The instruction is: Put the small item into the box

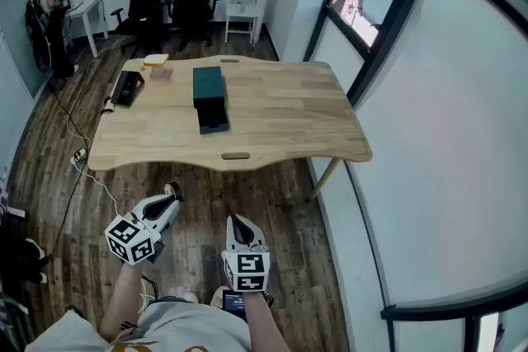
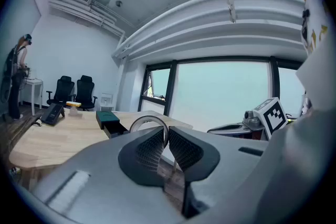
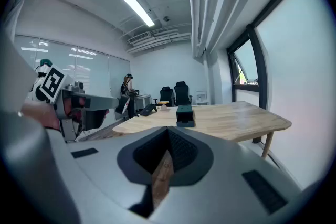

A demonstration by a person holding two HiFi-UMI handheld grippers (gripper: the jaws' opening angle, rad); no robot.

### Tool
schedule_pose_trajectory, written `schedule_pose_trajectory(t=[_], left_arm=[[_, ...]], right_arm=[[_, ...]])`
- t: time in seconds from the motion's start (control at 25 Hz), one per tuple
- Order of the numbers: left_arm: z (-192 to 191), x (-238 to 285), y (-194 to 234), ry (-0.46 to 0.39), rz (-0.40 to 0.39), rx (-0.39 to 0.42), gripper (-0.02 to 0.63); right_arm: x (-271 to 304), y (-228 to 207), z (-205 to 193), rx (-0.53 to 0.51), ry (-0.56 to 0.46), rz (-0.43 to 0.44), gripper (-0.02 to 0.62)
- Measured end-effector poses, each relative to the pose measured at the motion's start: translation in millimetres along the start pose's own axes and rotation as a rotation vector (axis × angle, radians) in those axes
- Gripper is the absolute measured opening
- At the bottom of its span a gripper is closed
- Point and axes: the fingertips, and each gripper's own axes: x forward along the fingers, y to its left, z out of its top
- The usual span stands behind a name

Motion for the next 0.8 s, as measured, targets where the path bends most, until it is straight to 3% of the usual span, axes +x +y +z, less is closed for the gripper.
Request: schedule_pose_trajectory(t=[0.16, 0.4, 0.56, 0.8], left_arm=[[2, -3, -1, -0.022, 0.009, -0.045, 0.032], [-4, 3, -5, 0.010, 0.020, 0.011, 0.032], [6, 5, -2, -0.042, 0.003, -0.044, 0.032], [11, 16, 21, -0.049, 0.027, -0.033, 0.032]], right_arm=[[-1, 0, -1, -0.007, 0.014, 0.014, 0.003], [2, 2, -2, 0.010, 0.013, 0.040, 0.005], [6, 4, -2, 0.007, 0.029, 0.063, 0.005], [27, -5, 0, 0.011, 0.026, 0.069, 0.005]])
